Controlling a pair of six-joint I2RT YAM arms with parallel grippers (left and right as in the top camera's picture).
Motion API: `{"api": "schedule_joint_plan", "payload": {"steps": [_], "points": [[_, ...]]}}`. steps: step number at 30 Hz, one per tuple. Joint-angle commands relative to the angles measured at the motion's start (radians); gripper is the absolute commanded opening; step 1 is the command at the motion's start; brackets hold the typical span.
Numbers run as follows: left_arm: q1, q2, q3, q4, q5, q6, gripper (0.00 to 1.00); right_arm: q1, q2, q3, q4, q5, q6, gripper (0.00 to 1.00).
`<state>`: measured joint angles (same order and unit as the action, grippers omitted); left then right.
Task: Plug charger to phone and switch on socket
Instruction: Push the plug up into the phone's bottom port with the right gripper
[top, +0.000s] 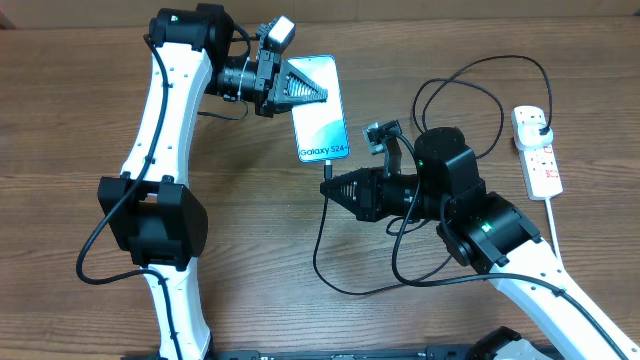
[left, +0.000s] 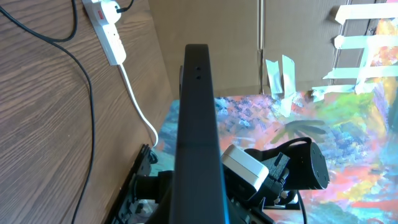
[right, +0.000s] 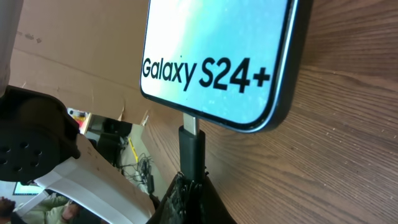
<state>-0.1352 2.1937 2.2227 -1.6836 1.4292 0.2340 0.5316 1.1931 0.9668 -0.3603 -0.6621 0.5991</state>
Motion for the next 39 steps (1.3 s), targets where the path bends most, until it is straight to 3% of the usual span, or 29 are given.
{"api": "schedule_joint_plan", "payload": {"steps": [1,39], "points": [[-0.014,-0.023,0.026,-0.006,0.058,-0.014,0.04,-0.005,-0.018,0.029,0.013,0.014,0.003,0.04],[-0.016,-0.023,0.026,-0.006,0.057,-0.041,0.04,-0.003,-0.018,0.029,0.02,0.009,0.007,0.04]]}}
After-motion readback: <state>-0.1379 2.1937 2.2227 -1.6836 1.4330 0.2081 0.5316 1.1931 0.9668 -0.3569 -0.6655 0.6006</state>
